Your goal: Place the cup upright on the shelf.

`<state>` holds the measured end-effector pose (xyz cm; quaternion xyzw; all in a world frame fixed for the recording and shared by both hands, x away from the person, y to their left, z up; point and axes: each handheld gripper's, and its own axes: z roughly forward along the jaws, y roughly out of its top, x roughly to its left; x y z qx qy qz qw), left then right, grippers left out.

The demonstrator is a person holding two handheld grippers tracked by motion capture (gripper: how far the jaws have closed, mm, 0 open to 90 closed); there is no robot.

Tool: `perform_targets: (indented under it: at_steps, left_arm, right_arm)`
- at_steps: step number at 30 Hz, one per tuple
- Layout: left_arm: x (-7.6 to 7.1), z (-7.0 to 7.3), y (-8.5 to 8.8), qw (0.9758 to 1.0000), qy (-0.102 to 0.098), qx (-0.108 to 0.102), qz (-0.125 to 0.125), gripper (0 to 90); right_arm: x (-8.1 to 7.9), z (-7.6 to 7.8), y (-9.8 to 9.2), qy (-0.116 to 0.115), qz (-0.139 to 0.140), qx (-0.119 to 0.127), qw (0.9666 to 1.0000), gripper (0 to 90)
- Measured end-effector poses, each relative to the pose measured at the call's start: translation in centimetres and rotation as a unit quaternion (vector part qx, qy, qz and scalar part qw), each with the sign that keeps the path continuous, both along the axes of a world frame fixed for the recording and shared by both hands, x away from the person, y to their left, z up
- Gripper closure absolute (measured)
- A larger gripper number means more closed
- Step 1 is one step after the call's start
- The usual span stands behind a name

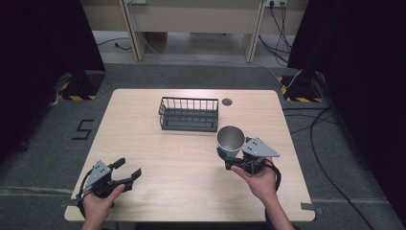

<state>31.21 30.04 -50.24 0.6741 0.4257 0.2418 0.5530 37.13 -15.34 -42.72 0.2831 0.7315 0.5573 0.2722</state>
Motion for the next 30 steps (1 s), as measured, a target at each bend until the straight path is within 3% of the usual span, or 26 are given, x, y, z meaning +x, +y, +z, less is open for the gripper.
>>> perform_targets:
  at_steps: [30]
  left_arm:
    - [-0.1, 0.0, 0.0, 1.0, -0.002, -0.003, -0.003, 17.4]
  right_arm:
    - [3.0, 1.6, 2.4, -0.009, -0.009, 0.001, 0.9999, 18.2]
